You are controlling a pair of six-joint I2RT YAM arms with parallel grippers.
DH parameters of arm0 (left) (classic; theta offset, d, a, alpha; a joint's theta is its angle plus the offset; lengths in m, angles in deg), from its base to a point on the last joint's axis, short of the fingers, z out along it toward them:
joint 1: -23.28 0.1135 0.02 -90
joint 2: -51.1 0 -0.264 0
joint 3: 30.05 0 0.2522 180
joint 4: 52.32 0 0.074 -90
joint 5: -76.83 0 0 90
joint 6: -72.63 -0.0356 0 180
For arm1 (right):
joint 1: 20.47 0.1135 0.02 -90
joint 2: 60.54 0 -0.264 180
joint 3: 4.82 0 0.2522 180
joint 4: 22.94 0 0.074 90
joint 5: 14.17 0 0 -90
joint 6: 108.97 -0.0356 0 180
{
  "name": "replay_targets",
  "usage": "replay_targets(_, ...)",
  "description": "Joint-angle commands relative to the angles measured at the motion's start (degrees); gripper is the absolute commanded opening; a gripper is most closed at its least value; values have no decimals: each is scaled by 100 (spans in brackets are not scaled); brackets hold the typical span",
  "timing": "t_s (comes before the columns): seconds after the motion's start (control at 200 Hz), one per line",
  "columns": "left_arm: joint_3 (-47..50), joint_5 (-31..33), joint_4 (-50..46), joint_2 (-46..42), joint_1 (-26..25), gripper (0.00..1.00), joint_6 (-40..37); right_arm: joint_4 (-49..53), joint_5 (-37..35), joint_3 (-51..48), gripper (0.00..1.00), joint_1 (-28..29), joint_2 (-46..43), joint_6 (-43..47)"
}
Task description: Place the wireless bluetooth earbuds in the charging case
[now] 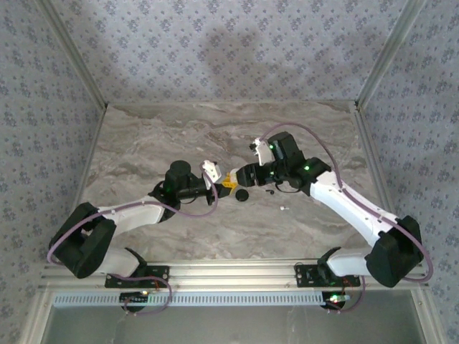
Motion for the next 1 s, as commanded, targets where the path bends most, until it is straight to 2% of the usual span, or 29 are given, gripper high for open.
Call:
replay_targets(0.0,-28,-151,177,-30,-55,5,-17,133,-32,89,50,-54,-385,-96)
replay_targets(0.09,-41,-139,125,-57,-54,5,-33,5,46,-68,38,-83,-579,-320)
replay_targets(0.27,-49,-125,81,-93,-52,5,-64,-343,177,-418,27,-14,-681,-833)
replay_targets(0.994,-67,-105,-10,-155,-55,5,-95,-839,486,-625,20,33,-158,-1080)
